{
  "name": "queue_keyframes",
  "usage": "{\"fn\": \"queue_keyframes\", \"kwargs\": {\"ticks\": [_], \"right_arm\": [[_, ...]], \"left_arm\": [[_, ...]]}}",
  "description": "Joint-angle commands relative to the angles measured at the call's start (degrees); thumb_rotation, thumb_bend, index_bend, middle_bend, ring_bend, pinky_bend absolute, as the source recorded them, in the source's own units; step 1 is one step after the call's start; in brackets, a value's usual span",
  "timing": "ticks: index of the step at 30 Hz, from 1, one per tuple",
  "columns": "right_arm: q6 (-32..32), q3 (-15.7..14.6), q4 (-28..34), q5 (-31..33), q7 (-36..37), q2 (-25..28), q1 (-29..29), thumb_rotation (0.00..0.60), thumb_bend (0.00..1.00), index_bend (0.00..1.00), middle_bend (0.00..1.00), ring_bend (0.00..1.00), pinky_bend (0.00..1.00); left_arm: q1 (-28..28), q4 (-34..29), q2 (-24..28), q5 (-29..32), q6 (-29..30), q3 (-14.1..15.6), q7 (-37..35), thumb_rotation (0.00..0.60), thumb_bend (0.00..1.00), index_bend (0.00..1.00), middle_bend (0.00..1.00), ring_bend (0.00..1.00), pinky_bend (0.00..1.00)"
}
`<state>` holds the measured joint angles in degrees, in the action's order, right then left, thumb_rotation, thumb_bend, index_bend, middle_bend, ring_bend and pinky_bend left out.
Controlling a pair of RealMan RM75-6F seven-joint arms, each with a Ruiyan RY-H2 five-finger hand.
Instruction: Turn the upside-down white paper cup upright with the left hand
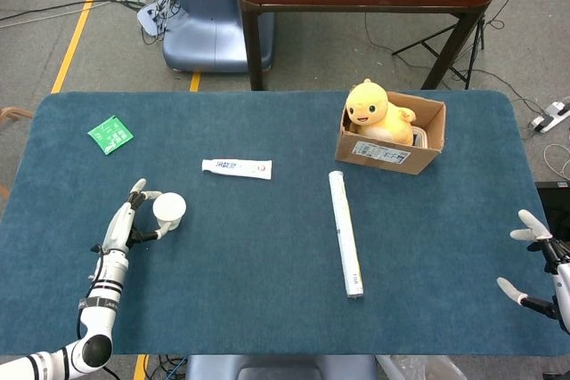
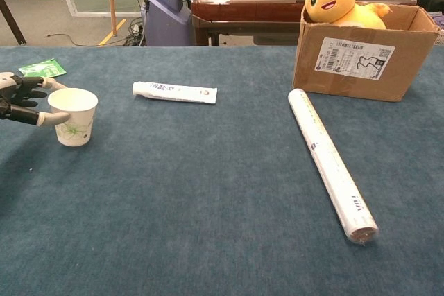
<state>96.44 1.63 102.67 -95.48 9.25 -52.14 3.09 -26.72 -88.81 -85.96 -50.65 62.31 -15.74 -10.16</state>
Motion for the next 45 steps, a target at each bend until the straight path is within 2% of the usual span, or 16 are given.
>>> {"fn": "queue_keyframes", "kwargs": {"ticks": [1,9,18,26,30,39,41,45], "right_arm": [[-0.1,0.0,0.0,0.0,0.0,0.0,0.0,0.600,0.00,0.13,0.35,0.40,0.60],[-0.2,0.0,0.1,-0.1,-0.3,-0.1,-0.2,0.600,0.00,0.13,0.35,0.40,0.60],[-0.1,-0.1,0.1,-0.4,-1.7,-0.5,0.0,0.600,0.00,0.13,0.35,0.40,0.60],[0.6,0.3,0.3,0.4,-3.1,-0.9,0.3,0.600,0.00,0.13,0.35,0.40,0.60],[0.7,0.6,0.4,1.4,-4.2,-1.0,0.5,0.600,0.00,0.13,0.35,0.40,0.60],[-0.1,1.2,0.4,3.2,-6.3,-1.8,0.3,0.600,0.00,0.13,0.35,0.40,0.60],[-0.4,1.3,0.4,3.4,-6.9,-2.0,0.2,0.600,0.00,0.13,0.35,0.40,0.60],[-0.9,1.4,0.4,3.8,-7.9,-2.4,0.0,0.600,0.00,0.13,0.35,0.40,0.60]], "left_arm": [[0.4,-0.1,0.2,-0.2,-0.1,-0.2,-0.4,0.600,0.22,0.26,0.00,0.00,0.00],[2.4,-3.9,2.7,-2.6,2.0,-0.9,-1.6,0.600,0.22,0.22,0.00,0.00,0.00],[5.8,-12.9,9.0,-6.9,5.0,-1.3,-3.5,0.600,0.21,0.21,0.00,0.00,0.00],[9.8,-17.3,17.0,-20.1,10.5,1.4,-5.2,0.600,0.21,0.24,0.00,0.00,0.00],[11.6,-18.9,21.0,-25.2,14.5,2.3,-2.6,0.600,0.21,0.27,0.00,0.00,0.00],[15.3,-16.7,23.8,-31.8,20.0,6.3,1.2,0.600,0.21,0.31,0.00,0.00,0.00],[15.8,-16.0,23.8,-32.5,20.6,7.3,3.9,0.600,0.21,0.31,0.00,0.00,0.00],[17.2,-16.2,23.7,-33.2,22.2,9.4,15.1,0.600,0.21,0.32,0.00,0.00,0.00]]}}
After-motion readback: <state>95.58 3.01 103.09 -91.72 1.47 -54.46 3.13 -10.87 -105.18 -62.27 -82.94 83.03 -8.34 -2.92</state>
